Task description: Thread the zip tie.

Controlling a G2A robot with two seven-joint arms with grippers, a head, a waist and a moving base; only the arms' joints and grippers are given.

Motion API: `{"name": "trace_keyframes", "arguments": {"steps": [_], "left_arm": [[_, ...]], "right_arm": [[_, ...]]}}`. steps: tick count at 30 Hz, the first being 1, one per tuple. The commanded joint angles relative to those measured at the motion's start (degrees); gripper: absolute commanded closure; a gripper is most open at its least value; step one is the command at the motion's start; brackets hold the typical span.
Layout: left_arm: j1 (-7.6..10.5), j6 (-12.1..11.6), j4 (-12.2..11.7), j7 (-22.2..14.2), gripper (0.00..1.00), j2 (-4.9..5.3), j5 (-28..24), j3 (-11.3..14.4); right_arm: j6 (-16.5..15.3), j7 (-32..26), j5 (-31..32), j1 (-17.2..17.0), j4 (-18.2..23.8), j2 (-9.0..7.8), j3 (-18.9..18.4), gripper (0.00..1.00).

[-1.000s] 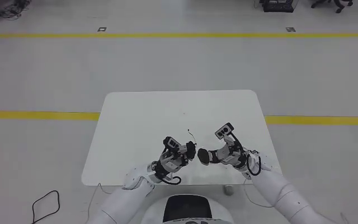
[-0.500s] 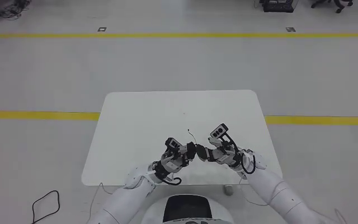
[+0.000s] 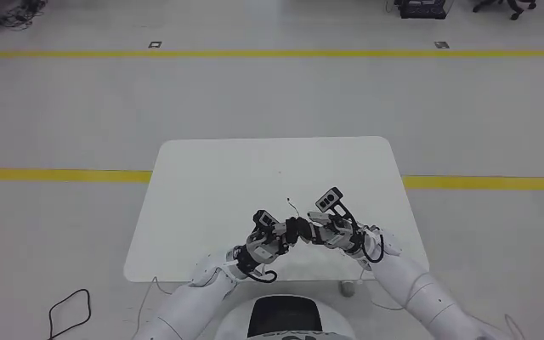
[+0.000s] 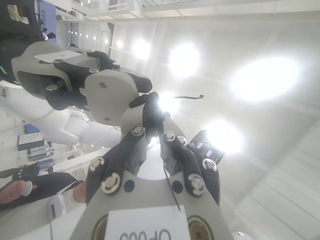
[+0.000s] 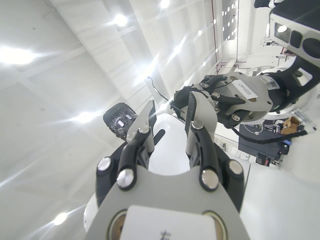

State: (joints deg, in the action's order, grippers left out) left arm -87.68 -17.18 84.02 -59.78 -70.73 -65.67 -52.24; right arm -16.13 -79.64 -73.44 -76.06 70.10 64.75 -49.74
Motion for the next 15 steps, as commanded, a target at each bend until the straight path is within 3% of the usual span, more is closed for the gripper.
{"name": "trace_keyframes", "arguments": {"steps": [1, 8, 15], "left_arm": [[0.00, 0.0, 0.0, 0.1, 1.00, 0.00, 0.0, 0.0], [0.06, 0.1, -0.1, 0.3, 1.00, -0.04, 0.0, 0.1], [0.15, 0.3, -0.2, 0.4, 1.00, -0.06, 0.1, 0.1]], "right_arm": [[0.0, 0.0, 0.2, 0.0, 0.1, 0.02, -0.1, 0.80], [-0.2, 0.0, 0.9, -0.3, 0.4, 0.02, -0.4, 0.89], [-0.4, 0.0, 1.5, -0.5, 0.6, 0.02, -0.7, 0.91]]}}
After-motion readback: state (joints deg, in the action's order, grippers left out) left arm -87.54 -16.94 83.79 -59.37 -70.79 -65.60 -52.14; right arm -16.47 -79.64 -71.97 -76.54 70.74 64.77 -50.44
